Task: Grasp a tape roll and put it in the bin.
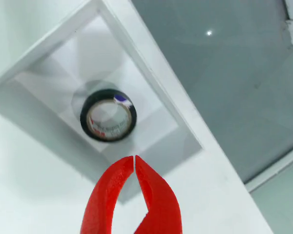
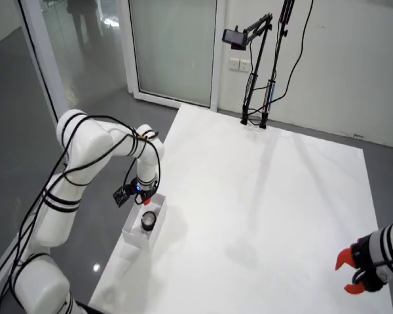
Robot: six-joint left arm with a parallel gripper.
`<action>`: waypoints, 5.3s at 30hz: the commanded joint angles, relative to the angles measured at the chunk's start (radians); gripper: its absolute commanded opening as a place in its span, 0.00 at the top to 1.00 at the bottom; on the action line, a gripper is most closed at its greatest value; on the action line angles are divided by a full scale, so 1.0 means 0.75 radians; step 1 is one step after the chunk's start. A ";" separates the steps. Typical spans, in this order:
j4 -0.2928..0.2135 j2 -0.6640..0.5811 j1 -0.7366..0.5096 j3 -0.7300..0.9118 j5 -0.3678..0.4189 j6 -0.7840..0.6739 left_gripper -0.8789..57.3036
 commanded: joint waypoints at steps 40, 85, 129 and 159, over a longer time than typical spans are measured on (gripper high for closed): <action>-0.052 -0.822 -1.199 0.000 0.397 0.003 0.99; -0.060 -0.820 -1.169 0.000 0.397 0.003 0.99; -0.046 -0.818 -0.923 0.000 0.400 0.003 0.99; -0.046 -0.818 -1.050 0.000 0.400 0.003 0.99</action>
